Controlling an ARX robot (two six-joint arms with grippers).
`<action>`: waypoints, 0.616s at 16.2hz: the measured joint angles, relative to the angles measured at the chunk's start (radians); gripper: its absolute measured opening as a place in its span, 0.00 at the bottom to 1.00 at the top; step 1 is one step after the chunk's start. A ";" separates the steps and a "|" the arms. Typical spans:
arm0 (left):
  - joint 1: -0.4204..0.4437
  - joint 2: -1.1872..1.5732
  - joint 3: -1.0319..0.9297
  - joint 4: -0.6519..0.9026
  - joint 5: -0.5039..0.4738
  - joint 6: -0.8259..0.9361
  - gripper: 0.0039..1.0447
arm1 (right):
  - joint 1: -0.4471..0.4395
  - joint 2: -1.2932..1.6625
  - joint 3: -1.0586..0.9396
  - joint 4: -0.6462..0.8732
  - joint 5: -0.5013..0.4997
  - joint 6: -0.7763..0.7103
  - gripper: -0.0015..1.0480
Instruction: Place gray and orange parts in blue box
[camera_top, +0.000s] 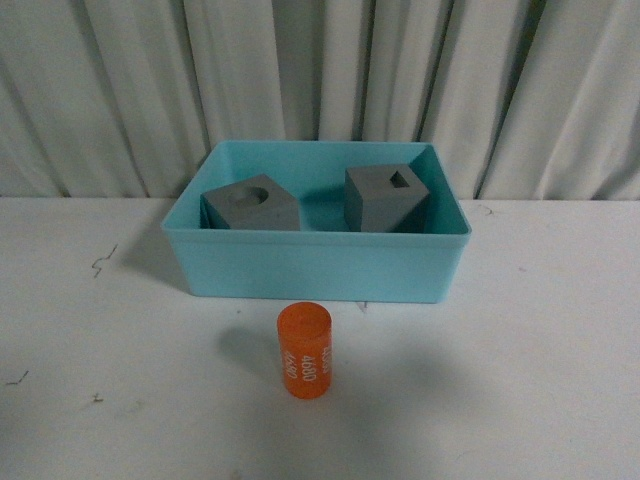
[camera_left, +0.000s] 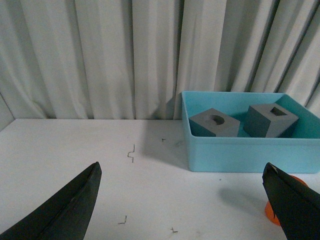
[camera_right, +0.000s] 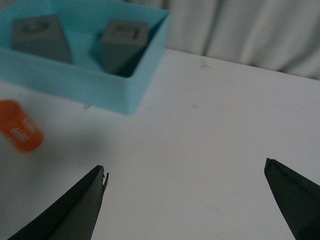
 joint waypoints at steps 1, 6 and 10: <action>0.000 0.000 0.000 0.000 0.000 0.000 0.94 | 0.047 0.102 0.039 0.029 -0.046 -0.070 0.94; 0.000 0.000 0.000 0.000 0.000 0.000 0.94 | 0.329 0.536 0.285 0.087 -0.080 -0.265 0.94; 0.000 0.000 0.000 0.000 0.000 0.000 0.94 | 0.451 0.726 0.431 0.110 -0.073 -0.241 0.94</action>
